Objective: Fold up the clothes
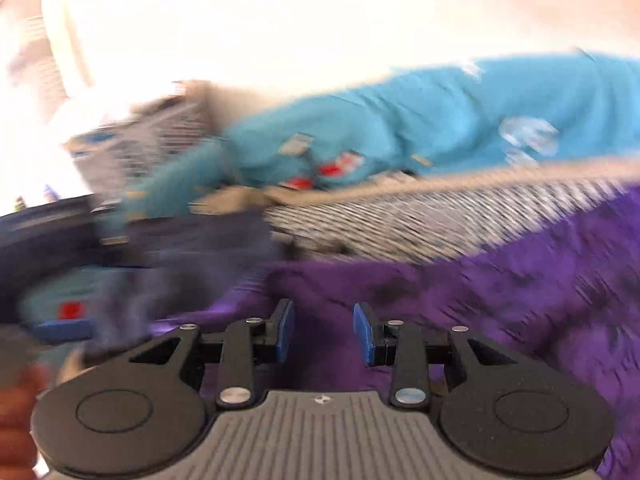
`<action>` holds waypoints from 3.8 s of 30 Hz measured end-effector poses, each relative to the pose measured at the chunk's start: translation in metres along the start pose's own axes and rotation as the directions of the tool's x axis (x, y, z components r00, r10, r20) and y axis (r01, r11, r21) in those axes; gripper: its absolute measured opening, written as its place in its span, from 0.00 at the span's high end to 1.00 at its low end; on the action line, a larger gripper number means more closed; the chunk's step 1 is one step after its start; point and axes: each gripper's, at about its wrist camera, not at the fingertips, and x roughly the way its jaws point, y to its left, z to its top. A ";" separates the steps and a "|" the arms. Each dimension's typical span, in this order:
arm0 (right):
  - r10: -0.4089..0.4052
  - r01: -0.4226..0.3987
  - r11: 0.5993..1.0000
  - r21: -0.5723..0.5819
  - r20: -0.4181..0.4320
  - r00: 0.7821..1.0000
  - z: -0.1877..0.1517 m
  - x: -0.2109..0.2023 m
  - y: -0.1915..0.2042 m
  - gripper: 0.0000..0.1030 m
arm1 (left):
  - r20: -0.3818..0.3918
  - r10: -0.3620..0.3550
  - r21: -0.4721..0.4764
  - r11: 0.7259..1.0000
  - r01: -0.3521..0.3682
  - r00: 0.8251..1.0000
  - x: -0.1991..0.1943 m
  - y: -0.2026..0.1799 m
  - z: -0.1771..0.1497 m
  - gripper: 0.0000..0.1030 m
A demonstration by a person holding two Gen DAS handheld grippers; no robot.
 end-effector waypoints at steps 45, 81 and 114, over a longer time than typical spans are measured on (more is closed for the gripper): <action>0.336 -0.358 0.915 -0.189 -0.140 0.932 -0.001 0.048 0.053 0.88 | 0.225 0.100 0.050 0.992 -0.114 0.969 -0.034 0.003 0.008 0.00; -0.261 0.254 0.959 -0.123 -0.047 0.964 0.021 0.013 -0.192 0.60 | -0.295 -0.088 0.314 0.931 0.184 0.951 0.092 -0.166 -0.100 0.00; -0.324 0.317 0.923 -0.216 0.006 0.946 0.044 0.084 -0.208 0.95 | -0.291 0.025 0.251 0.967 0.052 0.956 0.166 -0.176 -0.101 0.00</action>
